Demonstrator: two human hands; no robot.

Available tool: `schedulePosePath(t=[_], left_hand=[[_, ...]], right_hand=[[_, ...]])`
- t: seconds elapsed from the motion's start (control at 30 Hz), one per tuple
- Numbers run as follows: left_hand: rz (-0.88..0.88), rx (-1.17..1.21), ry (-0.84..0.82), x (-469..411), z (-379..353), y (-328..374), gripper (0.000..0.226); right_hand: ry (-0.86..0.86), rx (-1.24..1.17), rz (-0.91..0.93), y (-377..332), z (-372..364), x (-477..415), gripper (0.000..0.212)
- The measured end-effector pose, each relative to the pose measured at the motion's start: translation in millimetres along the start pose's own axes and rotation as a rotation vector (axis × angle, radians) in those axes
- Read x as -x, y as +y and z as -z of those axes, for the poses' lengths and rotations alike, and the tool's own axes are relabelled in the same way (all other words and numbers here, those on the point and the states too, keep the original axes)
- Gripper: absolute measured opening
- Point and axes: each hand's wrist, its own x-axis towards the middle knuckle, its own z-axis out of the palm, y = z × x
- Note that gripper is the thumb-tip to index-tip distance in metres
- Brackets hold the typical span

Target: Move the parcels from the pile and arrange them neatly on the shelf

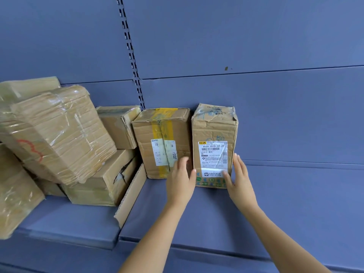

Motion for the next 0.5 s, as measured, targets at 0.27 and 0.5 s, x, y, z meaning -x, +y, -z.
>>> schedulePosePath(t=[0.27,0.5], left_hand=[[-0.462,-0.026,0.312,-22.2,33.1,40.2,0.057],[-0.607,-0.312,0.184,-63.3,53.1,61.6,0.048]], right_hand=[[0.168,0.719,0.571,-3.5,1.9,17.8,0.072],[-0.093,0.807,0.472,3.5,-9.1,24.2,0.074]])
